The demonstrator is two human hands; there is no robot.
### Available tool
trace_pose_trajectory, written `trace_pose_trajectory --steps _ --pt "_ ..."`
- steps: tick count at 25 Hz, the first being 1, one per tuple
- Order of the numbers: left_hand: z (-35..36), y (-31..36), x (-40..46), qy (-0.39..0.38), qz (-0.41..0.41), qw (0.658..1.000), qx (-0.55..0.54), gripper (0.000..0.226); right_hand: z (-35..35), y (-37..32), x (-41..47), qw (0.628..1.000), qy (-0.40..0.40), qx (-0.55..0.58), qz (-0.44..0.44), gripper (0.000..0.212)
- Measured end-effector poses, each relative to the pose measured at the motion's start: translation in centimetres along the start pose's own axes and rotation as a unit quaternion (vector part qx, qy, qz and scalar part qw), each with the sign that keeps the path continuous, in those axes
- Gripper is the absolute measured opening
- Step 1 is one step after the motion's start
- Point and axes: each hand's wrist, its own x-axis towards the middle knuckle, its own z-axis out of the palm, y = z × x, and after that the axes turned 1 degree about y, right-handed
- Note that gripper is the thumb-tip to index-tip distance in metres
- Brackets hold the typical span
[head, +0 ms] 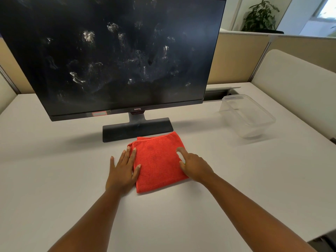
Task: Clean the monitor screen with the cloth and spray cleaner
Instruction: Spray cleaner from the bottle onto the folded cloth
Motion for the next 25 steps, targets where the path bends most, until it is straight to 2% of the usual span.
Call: trace_pose_trajectory --steps 4,9,13,19,22,25 --pt "0.1 0.0 0.0 0.002 0.001 1.000 -0.003 0.073 0.2 -1.2 -0.9 0.998 -0.031 0.020 -0.043 0.046" --pt "0.2 -0.1 -0.1 0.004 0.001 1.000 -0.010 0.073 1.6 -2.8 -1.9 0.993 -0.064 -0.028 -0.090 0.049" --pt "0.2 -0.1 -0.1 0.005 -0.003 1.000 -0.004 0.068 1.1 -2.0 -1.5 0.997 -0.043 -0.022 -0.066 0.046" --pt "0.1 0.0 0.0 0.004 -0.007 1.000 0.002 0.064 -0.6 1.0 0.2 0.999 -0.002 -0.006 0.051 0.041" --pt "0.1 0.0 0.0 0.002 -0.004 1.000 0.003 0.070 -1.1 0.9 1.2 0.997 0.022 0.043 0.057 0.041" --pt "0.0 0.1 0.0 0.001 -0.005 1.000 -0.001 0.072 -1.2 -0.2 2.4 0.998 0.028 0.042 0.036 0.043"
